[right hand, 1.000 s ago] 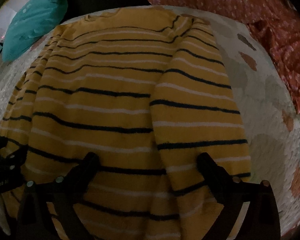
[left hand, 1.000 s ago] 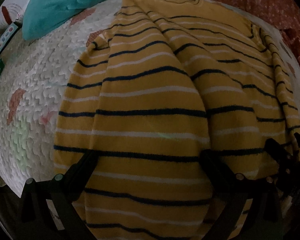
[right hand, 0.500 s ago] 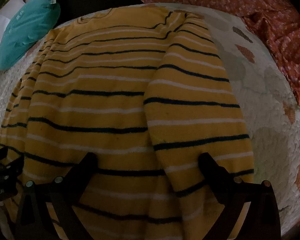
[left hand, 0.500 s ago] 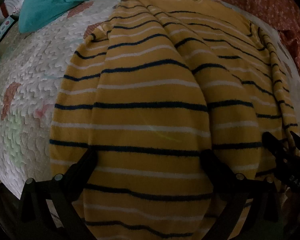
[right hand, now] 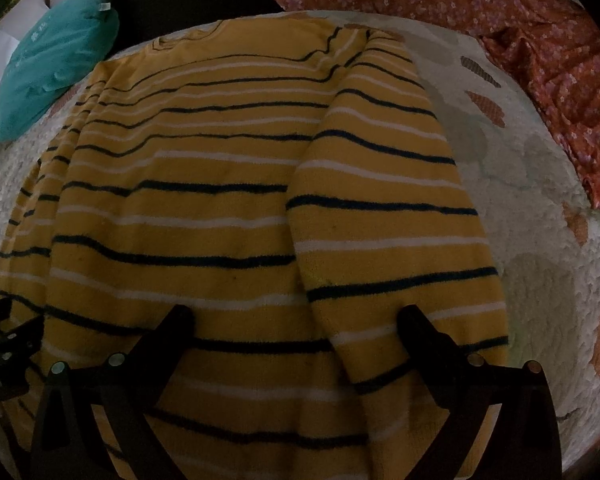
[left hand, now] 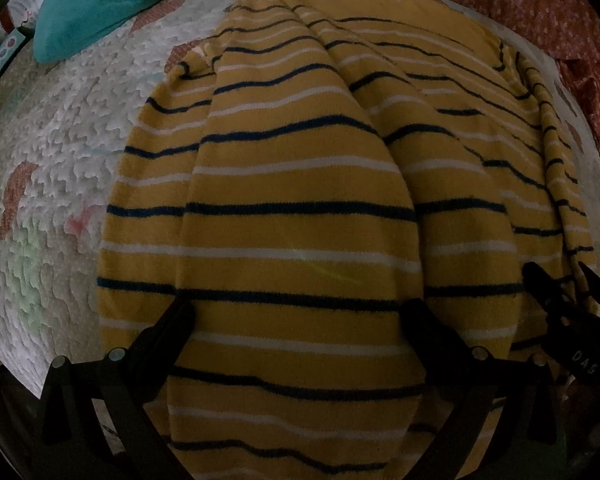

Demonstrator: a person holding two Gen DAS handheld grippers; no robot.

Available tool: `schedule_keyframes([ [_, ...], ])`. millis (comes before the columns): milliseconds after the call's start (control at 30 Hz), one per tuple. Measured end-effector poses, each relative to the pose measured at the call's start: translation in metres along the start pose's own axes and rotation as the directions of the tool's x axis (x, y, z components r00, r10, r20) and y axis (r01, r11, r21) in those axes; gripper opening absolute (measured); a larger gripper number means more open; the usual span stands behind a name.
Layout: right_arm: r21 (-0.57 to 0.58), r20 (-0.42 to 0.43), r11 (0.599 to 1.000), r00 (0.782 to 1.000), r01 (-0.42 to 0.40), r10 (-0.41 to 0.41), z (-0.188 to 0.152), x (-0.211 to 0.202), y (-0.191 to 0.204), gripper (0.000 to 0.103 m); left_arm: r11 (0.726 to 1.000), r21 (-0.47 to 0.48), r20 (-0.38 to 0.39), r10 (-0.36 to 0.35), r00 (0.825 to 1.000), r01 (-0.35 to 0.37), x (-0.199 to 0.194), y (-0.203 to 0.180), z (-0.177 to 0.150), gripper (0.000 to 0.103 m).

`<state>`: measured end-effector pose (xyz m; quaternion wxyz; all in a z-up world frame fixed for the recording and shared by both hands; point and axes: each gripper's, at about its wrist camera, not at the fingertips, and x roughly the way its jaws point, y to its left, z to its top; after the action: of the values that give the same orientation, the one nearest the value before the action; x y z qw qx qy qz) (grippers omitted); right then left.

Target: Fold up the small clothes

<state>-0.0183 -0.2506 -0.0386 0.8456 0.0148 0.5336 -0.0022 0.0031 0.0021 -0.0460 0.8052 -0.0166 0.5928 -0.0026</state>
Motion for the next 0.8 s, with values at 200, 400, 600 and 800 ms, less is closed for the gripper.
schedule_keyframes([
  [200,-0.013,0.001,1.000,1.000,0.010,-0.010,-0.001,0.000,0.001,0.103,1.000,0.011,-0.002,0.000,1.000,0.000,0.000,-0.001,-0.001,0.103],
  [400,-0.020,0.006,1.000,1.000,0.010,-0.010,0.000,-0.002,0.000,0.103,1.000,0.008,0.002,0.024,1.000,-0.024,-0.005,-0.003,0.002,0.103],
  [600,-0.033,0.020,0.999,1.000,0.016,-0.016,0.002,-0.010,0.002,0.101,0.999,0.006,0.054,0.033,0.998,-0.034,-0.022,-0.009,0.002,0.096],
  [800,0.000,0.085,1.000,0.996,-0.031,0.031,0.007,-0.030,-0.005,0.098,0.999,-0.028,0.120,0.023,0.993,-0.019,-0.040,-0.005,0.006,0.096],
])
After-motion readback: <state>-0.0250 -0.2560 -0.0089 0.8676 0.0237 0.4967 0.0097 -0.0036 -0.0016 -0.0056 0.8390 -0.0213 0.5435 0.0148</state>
